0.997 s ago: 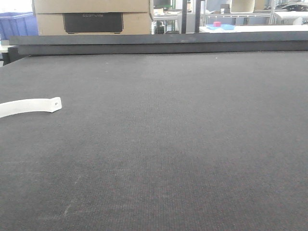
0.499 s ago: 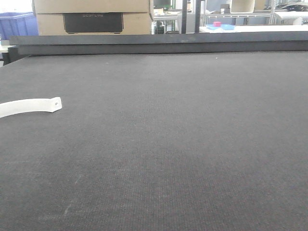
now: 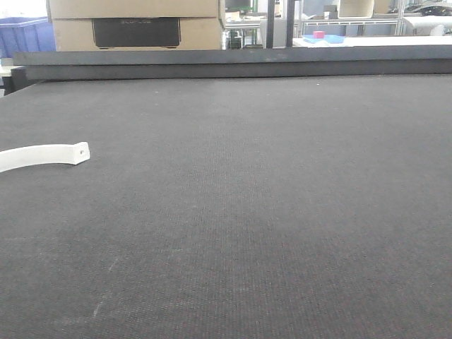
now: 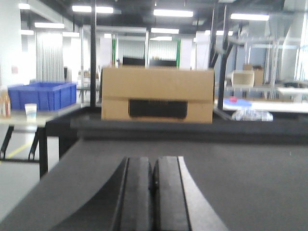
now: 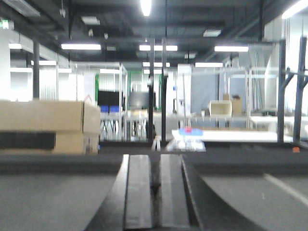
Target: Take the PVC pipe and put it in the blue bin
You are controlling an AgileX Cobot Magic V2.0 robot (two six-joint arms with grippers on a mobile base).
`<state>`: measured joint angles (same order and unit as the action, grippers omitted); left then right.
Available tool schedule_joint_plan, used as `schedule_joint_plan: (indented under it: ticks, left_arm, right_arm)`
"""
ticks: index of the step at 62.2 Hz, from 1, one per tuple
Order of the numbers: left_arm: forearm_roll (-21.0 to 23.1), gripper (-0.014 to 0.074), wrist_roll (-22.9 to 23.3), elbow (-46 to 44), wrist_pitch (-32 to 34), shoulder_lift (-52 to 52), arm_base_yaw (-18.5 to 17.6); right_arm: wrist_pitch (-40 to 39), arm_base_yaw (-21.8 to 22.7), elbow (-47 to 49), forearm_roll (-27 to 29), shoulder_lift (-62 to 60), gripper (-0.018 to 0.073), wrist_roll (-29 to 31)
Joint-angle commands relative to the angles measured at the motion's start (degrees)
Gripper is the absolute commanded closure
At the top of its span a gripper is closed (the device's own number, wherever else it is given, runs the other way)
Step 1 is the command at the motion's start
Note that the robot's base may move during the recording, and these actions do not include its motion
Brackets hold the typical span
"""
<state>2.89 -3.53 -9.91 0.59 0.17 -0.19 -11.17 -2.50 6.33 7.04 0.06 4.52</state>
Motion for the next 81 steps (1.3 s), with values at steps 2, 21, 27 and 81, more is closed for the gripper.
schedule_joint_plan:
  ticks: [2,21,27,81]
  left_arm:
    - [-1.14,0.0707,0.09,-4.48,-1.47,0.75,-0.13]
    - [-1.73,0.0707,0.09,-20.14,-10.50,14.98,-0.13]
    - [-1.62,0.0707,0.09,-26.20,-17.91,21.51,-0.13]
    - [3.00,0.0707,0.09,-50.01,-55.88,65.04,-0.13]
  right_arm:
    - [2.95,0.26,6.43,0.45,-0.06,0.0722,0.13]
    - [17.77,0.26,22.46,0.45,10.07,0.0722,0.13]
    - [24.57,0.26,26.65,0.45,14.14,0.0722,0.13]
    - [59.76,0.02,45.02,1.98,58.46,0.0722,0.13]
